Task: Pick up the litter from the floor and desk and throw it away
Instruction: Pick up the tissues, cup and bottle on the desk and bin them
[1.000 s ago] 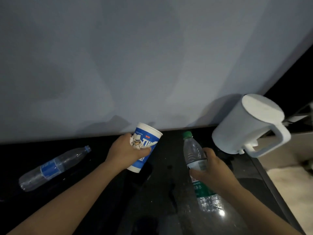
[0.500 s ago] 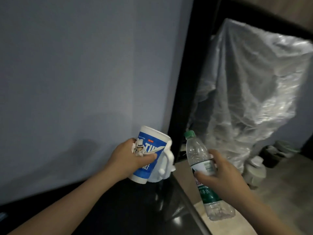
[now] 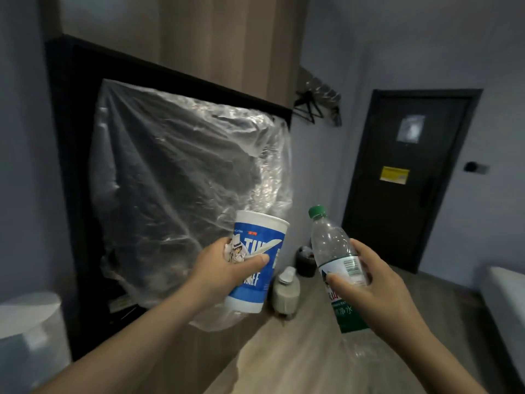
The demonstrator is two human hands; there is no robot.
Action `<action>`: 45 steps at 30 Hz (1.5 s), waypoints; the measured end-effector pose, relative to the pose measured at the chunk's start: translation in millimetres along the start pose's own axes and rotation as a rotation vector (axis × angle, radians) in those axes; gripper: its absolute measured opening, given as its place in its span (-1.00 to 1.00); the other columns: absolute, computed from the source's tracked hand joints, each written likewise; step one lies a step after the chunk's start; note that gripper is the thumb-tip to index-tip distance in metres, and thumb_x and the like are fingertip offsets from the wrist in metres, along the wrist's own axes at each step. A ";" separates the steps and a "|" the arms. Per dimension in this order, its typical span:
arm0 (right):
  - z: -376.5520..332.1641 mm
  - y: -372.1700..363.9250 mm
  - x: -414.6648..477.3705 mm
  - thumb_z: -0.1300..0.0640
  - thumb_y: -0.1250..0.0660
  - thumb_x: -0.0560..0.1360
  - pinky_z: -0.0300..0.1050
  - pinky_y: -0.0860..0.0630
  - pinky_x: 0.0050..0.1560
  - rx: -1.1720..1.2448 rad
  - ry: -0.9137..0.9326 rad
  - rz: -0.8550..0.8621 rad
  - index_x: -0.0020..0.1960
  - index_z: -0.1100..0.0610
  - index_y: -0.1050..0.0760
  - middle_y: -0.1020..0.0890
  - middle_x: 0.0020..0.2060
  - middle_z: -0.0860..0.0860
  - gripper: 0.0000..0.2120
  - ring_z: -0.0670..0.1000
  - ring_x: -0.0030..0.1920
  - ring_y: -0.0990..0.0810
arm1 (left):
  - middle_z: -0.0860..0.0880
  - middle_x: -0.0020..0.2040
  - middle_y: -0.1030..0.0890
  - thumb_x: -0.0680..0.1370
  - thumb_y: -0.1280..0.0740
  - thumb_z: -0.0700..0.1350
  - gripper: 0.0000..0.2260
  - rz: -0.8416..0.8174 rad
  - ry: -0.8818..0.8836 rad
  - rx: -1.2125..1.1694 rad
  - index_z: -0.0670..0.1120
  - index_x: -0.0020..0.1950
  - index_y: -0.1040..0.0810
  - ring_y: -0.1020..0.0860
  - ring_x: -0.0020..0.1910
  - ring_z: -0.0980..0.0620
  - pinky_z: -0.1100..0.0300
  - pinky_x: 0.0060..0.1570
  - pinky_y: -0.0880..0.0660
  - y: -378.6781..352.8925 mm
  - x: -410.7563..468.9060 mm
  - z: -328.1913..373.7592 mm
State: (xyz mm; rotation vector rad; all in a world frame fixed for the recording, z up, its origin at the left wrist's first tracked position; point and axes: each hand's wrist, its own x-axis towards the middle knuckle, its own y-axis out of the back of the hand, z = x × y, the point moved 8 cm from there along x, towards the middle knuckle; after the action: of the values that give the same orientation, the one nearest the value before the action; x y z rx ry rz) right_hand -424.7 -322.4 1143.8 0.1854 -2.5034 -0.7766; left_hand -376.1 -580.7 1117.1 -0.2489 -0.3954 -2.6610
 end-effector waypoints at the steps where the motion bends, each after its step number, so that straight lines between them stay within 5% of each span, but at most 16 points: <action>1: 13.6 14.5 6.2 -0.09 -0.42 0.35 -0.07 -0.57 0.00 -0.003 -0.005 0.028 0.26 -0.37 -0.34 -0.60 0.04 -0.22 -0.46 -0.21 -0.01 -0.59 | 0.02 -0.13 -0.71 0.23 -0.58 0.11 -0.59 -0.021 -0.005 -0.005 -0.02 -0.04 -0.57 -0.69 -0.18 0.06 0.06 -0.11 -0.63 -21.1 11.3 3.4; 6: 86.7 66.8 49.7 -0.07 -0.42 0.36 -0.15 -0.54 -0.06 -0.058 -0.067 0.119 0.37 -0.27 -0.31 -0.58 0.06 -0.18 -0.38 -0.19 -0.01 -0.57 | 0.03 -0.17 -0.71 0.28 -0.58 0.10 -0.58 -0.152 -0.049 -0.031 -0.06 0.01 -0.56 -0.69 -0.23 0.09 0.16 -0.26 -0.63 -116.3 77.9 9.0; 9: 117.7 86.2 88.6 -0.05 -0.41 0.37 -0.05 -0.59 -0.14 -0.088 -0.043 0.146 0.17 -0.39 -0.36 -0.61 -0.08 -0.15 -0.54 -0.15 -0.09 -0.58 | -0.02 -0.13 -0.71 0.13 -0.53 0.24 -0.44 -0.190 -0.067 -0.044 -0.04 -0.02 -0.58 -0.69 -0.13 -0.01 -0.07 -0.04 -0.62 -162.0 125.8 6.5; 14: 166.3 111.0 172.8 -0.07 -0.39 0.35 0.01 -0.62 -0.10 -0.101 -0.082 0.184 0.07 -0.42 -0.35 -0.61 -0.05 -0.13 -0.60 -0.12 -0.08 -0.60 | 0.05 -0.13 -0.70 0.10 -0.44 0.33 -0.41 -0.209 -0.108 -0.020 0.00 -0.02 -0.58 -0.68 -0.15 0.09 0.03 -0.06 -0.61 -224.5 219.0 13.1; 19: 234.7 143.9 247.3 -0.14 -0.40 0.33 -0.22 -0.54 -0.15 -0.121 -0.148 0.269 0.44 -0.21 -0.26 -0.55 0.11 -0.17 -0.29 -0.17 -0.01 -0.59 | 0.16 -0.19 -0.70 0.22 -0.48 0.23 -0.57 -0.246 -0.141 -0.053 0.01 -0.05 -0.58 -0.66 -0.22 0.20 0.29 -0.27 -0.50 -295.6 305.4 18.9; 28: 390.9 200.6 360.8 -0.15 -0.46 0.33 -0.46 -0.44 -0.44 -0.062 -0.231 0.306 0.26 -0.18 -0.34 -0.56 -0.08 -0.27 -0.44 -0.35 -0.22 -0.57 | 0.16 -0.18 -0.69 0.27 -0.50 0.28 -0.56 -0.299 -0.148 -0.030 0.01 -0.06 -0.56 -0.67 -0.21 0.19 0.26 -0.25 -0.53 -457.0 417.9 8.8; 32: 451.4 224.4 421.8 -0.17 -0.43 0.33 -0.39 -0.50 -0.42 -0.019 -0.224 0.252 0.25 -0.19 -0.34 -0.59 -0.07 -0.21 -0.46 -0.30 -0.22 -0.62 | 0.11 -0.15 -0.70 0.24 -0.52 0.28 -0.53 -0.264 -0.104 -0.027 0.00 -0.03 -0.57 -0.68 -0.18 0.14 0.12 -0.14 -0.60 -518.7 466.5 7.4; 37: 514.7 245.3 501.9 -0.18 -0.42 0.35 -0.37 -0.52 -0.38 -0.022 -0.212 0.199 0.23 -0.23 -0.30 -0.57 -0.09 -0.24 -0.48 -0.24 -0.21 -0.62 | 0.13 -0.17 -0.70 0.19 -0.48 0.28 -0.50 -0.222 -0.070 0.003 -0.01 -0.04 -0.56 -0.67 -0.21 0.17 0.22 -0.23 -0.55 -576.8 531.0 3.3; 41: 562.5 233.2 562.0 -0.17 -0.42 0.35 -0.16 -0.63 -0.20 -0.013 -0.204 0.147 0.20 -0.25 -0.31 -0.58 -0.06 -0.20 -0.52 -0.18 -0.16 -0.63 | 0.11 -0.18 -0.70 0.21 -0.54 0.29 -0.48 -0.199 -0.030 0.019 -0.03 -0.04 -0.56 -0.67 -0.22 0.15 0.26 -0.27 -0.53 -605.3 585.7 -20.1; 45: 603.6 206.6 629.0 -0.19 -0.42 0.33 -0.21 -0.61 -0.26 -0.002 -0.199 0.113 0.18 -0.26 -0.32 -0.61 -0.09 -0.20 -0.52 -0.27 -0.20 -0.62 | 0.09 -0.21 -0.70 0.20 -0.44 0.22 -0.57 -0.151 0.006 0.032 -0.03 -0.08 -0.57 -0.67 -0.25 0.16 0.26 -0.28 -0.51 -621.2 654.7 -51.2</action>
State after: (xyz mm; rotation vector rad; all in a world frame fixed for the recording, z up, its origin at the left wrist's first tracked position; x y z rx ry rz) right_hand -1268.8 -24.9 1102.9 -0.0366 -2.6723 -0.7854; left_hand -1240.1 -317.8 1076.6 -0.2079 -0.4722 -2.7999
